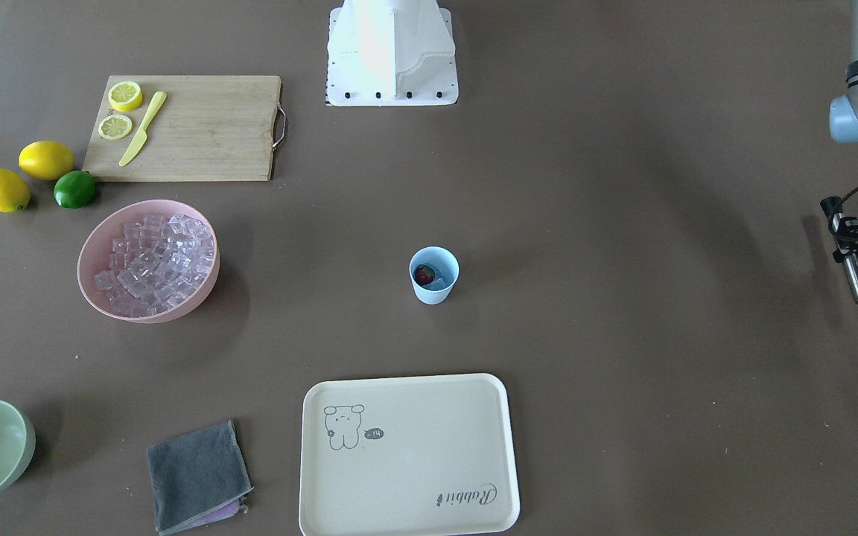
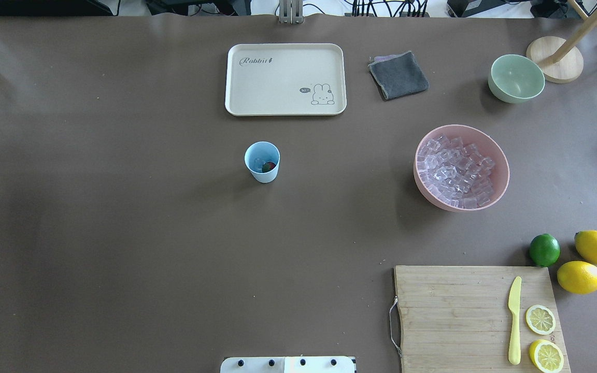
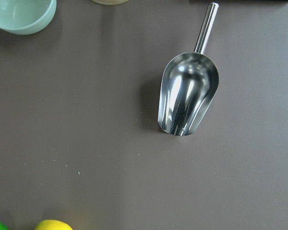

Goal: Mash ice and strawberries in cup

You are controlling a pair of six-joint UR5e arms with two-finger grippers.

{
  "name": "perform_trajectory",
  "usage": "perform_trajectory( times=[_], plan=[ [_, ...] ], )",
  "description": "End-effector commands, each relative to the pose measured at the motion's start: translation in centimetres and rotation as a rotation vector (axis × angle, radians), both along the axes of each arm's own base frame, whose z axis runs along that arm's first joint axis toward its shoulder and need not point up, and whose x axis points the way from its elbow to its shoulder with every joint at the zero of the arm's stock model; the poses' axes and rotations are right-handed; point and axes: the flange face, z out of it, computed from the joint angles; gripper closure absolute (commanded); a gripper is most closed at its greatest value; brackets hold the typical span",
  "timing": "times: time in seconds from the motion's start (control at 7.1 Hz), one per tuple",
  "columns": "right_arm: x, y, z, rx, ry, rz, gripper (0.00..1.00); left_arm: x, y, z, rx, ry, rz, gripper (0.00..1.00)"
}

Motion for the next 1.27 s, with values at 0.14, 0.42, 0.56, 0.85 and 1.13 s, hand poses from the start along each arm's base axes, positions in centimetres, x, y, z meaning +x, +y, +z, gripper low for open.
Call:
perform_trajectory(
  times=[0.14, 0.42, 0.56, 0.85, 1.13],
  plan=[
    [0.1, 0.2, -0.2, 0.002, 0.000, 0.002, 0.00, -1.0, -5.9, -18.0, 0.278, 0.040, -0.252, 0.72],
    [0.1, 0.2, -0.3, 0.003, 0.000, 0.002, 0.00, 3.4, -5.6, -26.6, 0.383, 0.092, -0.355, 0.71],
    [0.1, 0.1, -0.3, 0.003, -0.001, 0.002, 0.00, 9.2, -6.0, -30.3, 0.385, 0.140, -0.444, 0.71],
    [0.1, 0.1, -0.3, 0.003, 0.000, 0.002, 0.00, 21.6, -4.8, -39.1, 0.404, 0.145, -0.615, 0.72],
    [0.1, 0.2, -0.2, 0.000, -0.001, 0.002, 0.00, 31.0, -1.9, -50.0, 0.401, 0.009, -0.748, 0.72]
  ],
)
